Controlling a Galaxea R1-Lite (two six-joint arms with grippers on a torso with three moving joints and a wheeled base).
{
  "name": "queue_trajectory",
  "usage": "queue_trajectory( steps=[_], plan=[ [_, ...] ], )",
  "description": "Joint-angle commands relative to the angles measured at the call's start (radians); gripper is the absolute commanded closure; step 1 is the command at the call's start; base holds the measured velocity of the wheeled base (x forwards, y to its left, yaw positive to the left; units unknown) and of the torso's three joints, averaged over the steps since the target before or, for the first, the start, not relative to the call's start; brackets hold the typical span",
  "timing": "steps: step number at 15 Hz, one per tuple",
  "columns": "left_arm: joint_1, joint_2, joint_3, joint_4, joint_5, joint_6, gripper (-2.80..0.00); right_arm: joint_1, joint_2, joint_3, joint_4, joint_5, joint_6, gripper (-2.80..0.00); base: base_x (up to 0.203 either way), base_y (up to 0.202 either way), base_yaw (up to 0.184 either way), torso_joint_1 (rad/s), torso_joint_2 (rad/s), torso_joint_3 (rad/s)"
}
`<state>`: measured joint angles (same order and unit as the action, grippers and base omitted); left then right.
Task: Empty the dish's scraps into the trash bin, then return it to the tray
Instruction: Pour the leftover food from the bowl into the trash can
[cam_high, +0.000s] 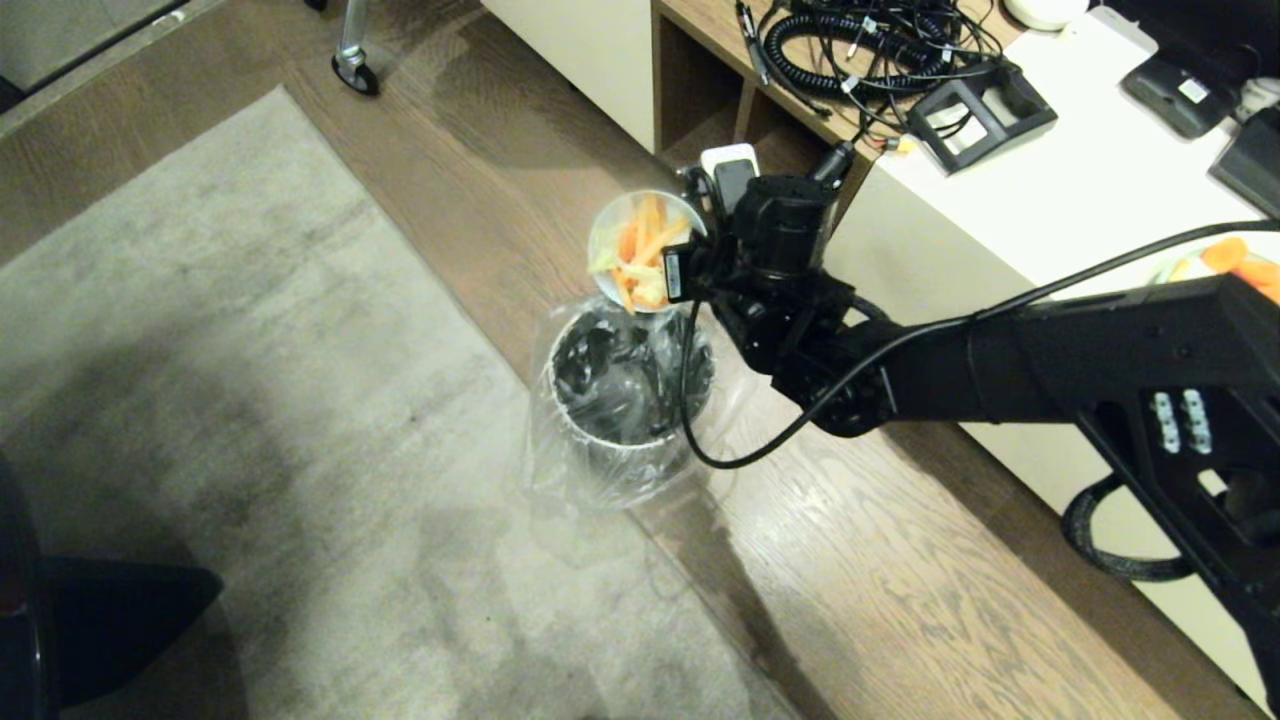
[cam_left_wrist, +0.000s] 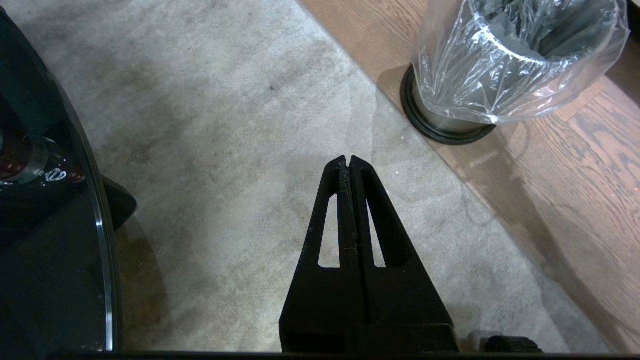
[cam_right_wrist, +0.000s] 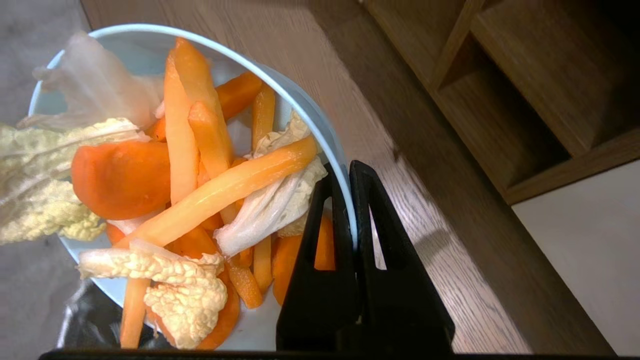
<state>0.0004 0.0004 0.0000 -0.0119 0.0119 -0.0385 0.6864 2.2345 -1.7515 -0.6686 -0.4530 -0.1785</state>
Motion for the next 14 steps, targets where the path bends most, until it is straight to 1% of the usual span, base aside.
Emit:
queue_trajectory(
  steps=[1,7,10,12,14],
  plan=[
    [0.001,0.000,0.000,0.000,0.000,0.000,0.00,0.017,-0.003,0.015,-0.053,-0.003,-0.002,0.00,0.000,0.000,0.000,0.000,0.00,0.000],
    [0.001,0.000,0.000,0.000,0.000,0.000,0.00,0.035,0.001,0.126,-0.235,-0.001,-0.033,0.00,0.000,0.000,0.000,0.000,0.00,0.000],
    [0.001,0.000,0.000,0.000,0.000,-0.001,0.00,0.049,0.002,0.171,-0.291,0.000,-0.033,0.00,0.000,0.000,0.000,0.000,0.00,0.000],
    [0.001,0.000,0.000,0.000,0.000,0.000,0.00,0.052,0.018,0.174,-0.339,0.000,-0.036,0.00,0.000,0.000,0.000,0.000,0.00,0.000],
    [0.001,0.000,0.000,0.000,0.000,-0.001,0.00,0.053,0.039,0.176,-0.401,0.003,-0.058,0.00,0.000,0.000,0.000,0.000,0.00,0.000]
  ],
)
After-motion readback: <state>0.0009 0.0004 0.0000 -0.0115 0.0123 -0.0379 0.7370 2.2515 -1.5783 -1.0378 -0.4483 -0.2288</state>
